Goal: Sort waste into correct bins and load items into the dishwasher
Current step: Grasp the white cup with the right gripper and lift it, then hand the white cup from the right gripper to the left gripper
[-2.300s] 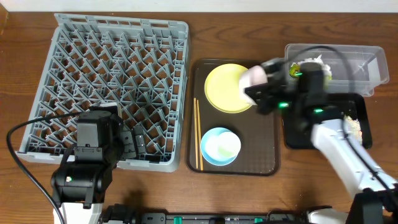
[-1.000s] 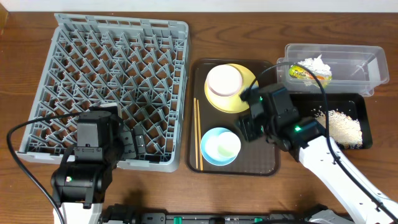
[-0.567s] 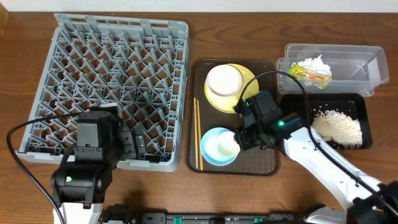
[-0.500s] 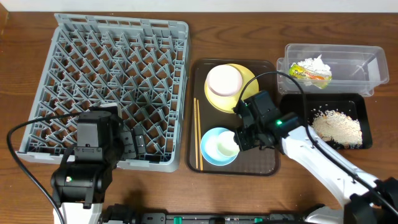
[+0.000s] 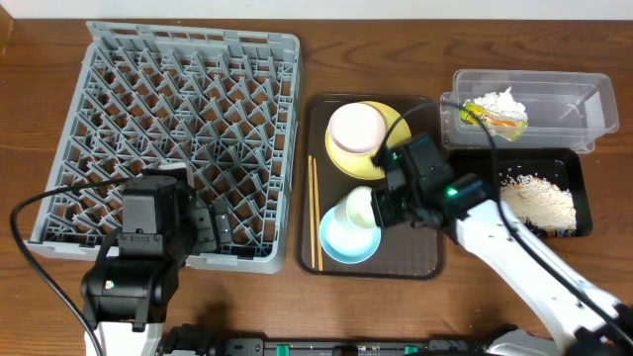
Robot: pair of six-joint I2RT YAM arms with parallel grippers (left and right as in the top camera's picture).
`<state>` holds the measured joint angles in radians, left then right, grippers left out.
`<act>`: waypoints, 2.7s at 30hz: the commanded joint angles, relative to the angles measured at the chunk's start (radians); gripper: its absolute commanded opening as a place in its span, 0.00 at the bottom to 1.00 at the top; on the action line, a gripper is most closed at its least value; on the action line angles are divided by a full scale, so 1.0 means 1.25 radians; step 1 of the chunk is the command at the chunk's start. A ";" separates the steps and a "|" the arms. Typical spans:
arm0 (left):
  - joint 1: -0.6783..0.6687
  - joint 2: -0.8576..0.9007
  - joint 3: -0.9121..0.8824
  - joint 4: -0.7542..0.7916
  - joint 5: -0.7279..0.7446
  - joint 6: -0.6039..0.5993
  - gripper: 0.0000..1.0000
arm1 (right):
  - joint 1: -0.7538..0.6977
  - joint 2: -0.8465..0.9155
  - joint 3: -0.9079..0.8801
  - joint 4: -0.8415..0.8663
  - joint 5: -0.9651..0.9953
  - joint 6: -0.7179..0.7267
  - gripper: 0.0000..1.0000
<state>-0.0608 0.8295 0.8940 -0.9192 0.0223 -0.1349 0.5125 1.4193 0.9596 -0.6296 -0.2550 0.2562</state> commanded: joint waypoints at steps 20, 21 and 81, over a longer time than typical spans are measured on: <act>-0.003 0.281 0.014 0.495 0.905 -0.355 0.96 | -0.209 -0.033 0.039 0.301 -0.477 0.199 0.01; -0.003 0.302 0.014 0.542 0.957 -0.371 0.95 | -0.219 -0.033 0.039 0.301 -0.501 0.199 0.01; -0.163 0.428 0.014 1.081 1.119 -0.538 0.34 | -0.211 -0.032 0.038 0.409 -0.733 0.248 0.24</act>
<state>-0.2600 1.3716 0.8963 0.4248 1.4082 -0.9195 0.2363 1.3808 1.0008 -0.1112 -1.1778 0.5678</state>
